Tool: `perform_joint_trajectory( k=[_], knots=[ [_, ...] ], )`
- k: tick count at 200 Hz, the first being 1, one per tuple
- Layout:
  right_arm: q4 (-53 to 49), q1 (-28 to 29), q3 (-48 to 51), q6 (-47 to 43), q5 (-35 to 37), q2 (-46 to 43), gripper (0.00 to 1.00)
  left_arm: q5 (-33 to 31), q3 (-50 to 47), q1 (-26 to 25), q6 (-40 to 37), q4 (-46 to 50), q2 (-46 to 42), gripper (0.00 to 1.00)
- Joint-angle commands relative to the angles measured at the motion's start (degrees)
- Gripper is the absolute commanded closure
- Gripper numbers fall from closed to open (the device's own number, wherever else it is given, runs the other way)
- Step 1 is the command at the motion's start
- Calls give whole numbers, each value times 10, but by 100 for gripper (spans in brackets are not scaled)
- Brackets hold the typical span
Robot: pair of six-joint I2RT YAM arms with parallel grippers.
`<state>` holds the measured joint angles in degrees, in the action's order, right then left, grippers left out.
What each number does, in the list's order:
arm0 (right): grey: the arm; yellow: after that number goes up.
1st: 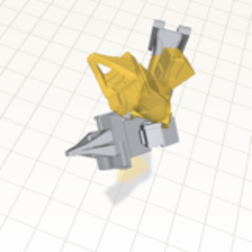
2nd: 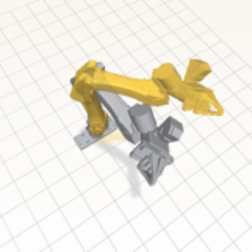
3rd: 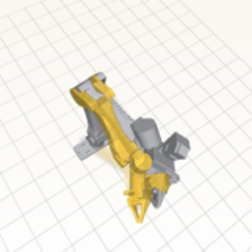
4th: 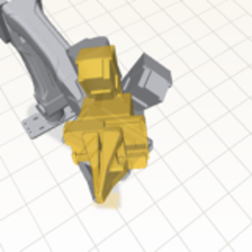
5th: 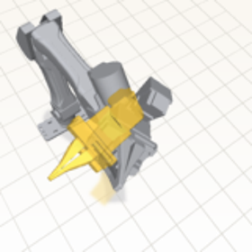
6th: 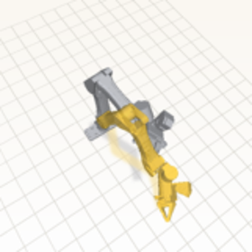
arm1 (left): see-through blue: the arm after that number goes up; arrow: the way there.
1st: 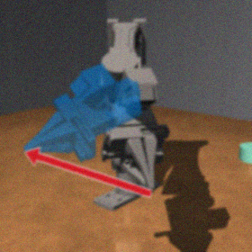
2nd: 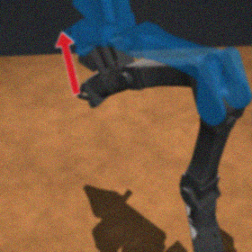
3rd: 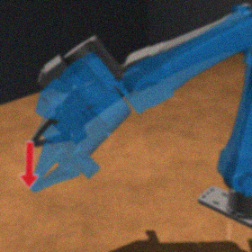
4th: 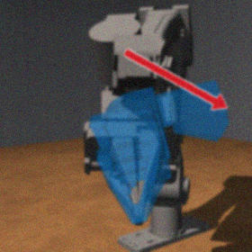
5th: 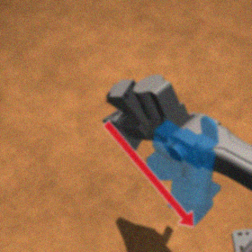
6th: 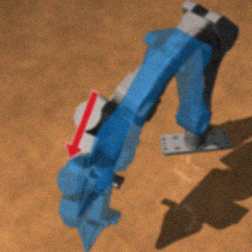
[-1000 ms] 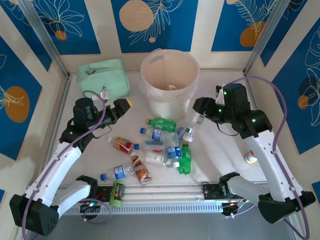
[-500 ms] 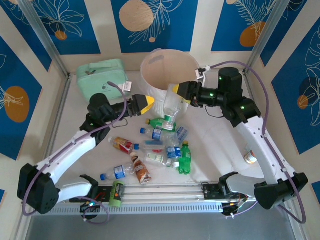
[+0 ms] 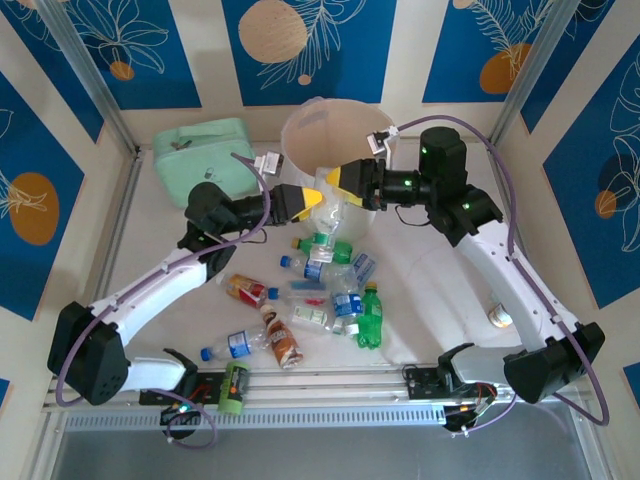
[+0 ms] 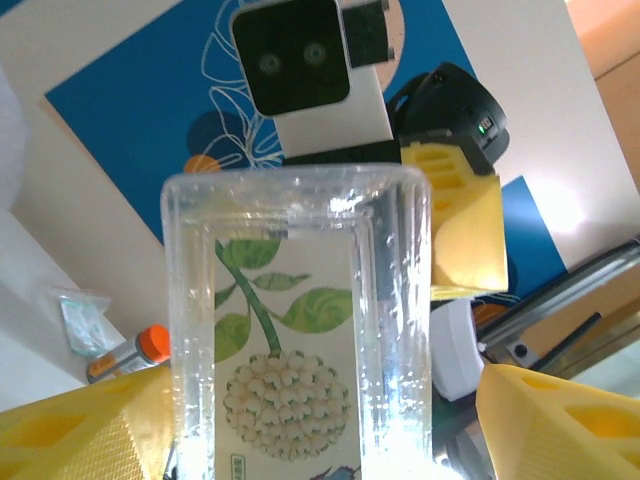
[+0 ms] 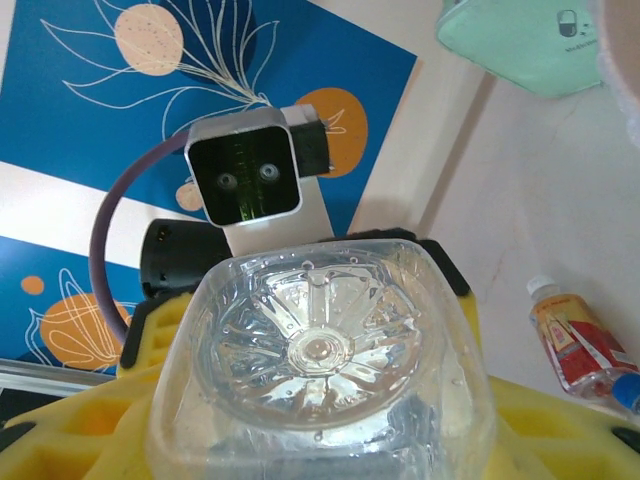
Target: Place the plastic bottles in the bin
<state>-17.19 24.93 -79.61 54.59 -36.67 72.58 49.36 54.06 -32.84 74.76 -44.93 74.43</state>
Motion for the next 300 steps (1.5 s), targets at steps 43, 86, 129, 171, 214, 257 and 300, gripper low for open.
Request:
perform_joint_trajectory(
  k=[43, 86, 129, 171, 214, 257, 300],
  knots=[
    [33, 18, -19, 21, -15, 18, 43, 27, 10, -11, 24, -78, 10, 31],
    [29, 22, -20, 20, -7, 21, 42, 24, 5, -12, 31, -100, 14, 37],
    [15, 14, -23, 15, 5, 14, 32, 7, -1, -11, 8, -74, 6, 43],
    [-97, 3, -67, -48, 86, -9, 13, -63, -6, 1, -36, 16, -17, 45],
    [-132, 32, -51, -84, 138, -52, 12, -206, -27, 31, -25, 100, -67, 45],
    [-126, 127, -15, -107, 209, -65, 16, -239, -32, 42, 31, 55, -81, 46],
    [-159, 180, -58, -139, 263, -20, 15, -250, -32, 42, 66, 74, -86, 46]
  ],
)
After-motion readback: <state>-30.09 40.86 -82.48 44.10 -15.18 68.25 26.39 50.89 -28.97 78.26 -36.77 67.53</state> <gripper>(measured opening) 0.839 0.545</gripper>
